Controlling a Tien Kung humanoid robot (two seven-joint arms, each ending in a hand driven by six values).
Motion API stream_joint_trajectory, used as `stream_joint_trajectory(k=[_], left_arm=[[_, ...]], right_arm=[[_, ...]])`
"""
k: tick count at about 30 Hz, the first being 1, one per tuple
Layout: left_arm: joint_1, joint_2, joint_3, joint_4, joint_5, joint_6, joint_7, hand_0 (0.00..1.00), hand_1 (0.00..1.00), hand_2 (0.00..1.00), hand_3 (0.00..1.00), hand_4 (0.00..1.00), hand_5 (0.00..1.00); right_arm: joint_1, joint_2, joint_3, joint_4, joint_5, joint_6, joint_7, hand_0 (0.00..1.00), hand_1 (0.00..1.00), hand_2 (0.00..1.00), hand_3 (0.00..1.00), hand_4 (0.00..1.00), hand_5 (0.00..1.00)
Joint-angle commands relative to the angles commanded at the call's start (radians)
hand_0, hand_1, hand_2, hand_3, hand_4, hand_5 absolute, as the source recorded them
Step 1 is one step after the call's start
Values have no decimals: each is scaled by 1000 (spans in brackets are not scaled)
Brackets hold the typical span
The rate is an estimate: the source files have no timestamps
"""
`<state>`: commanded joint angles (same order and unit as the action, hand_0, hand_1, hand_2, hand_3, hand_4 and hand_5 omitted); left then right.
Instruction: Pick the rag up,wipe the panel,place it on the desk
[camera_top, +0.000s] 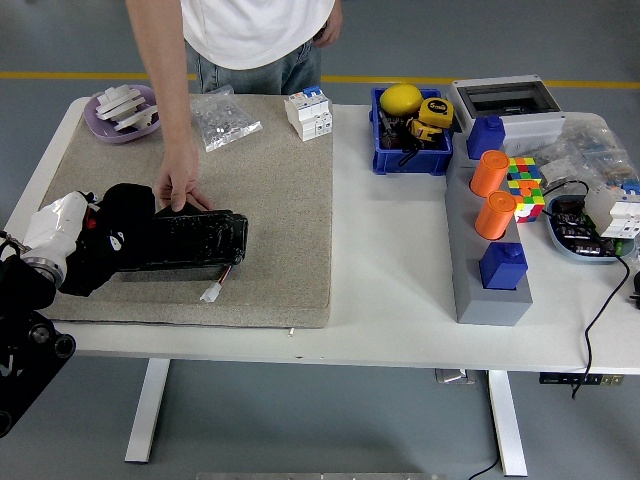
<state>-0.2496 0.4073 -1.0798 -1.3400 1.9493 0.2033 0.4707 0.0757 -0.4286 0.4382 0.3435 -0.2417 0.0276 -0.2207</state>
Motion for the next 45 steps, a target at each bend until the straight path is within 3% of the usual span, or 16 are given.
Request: stream_joint_trajectory(k=[30, 37, 45], left_arm=[[-119, -41, 290, -94, -32, -25, 35, 197, 126, 546, 531, 277, 2], [-129, -44, 334, -118, -35, -28, 41, 197, 126, 549, 534, 292, 2], [-124, -50, 332, -121, -30, -27, 48, 198, 126, 547, 533, 285, 2]], right_arm=[[6, -2, 2, 1, -1, 2, 2, 737, 612, 664, 620, 998, 619], [4, -5, 1, 0, 2, 4, 1, 737, 610, 664, 620, 998, 620], [4, -2, 5, 0, -1, 2, 1, 737, 609, 664, 620, 998, 620]])
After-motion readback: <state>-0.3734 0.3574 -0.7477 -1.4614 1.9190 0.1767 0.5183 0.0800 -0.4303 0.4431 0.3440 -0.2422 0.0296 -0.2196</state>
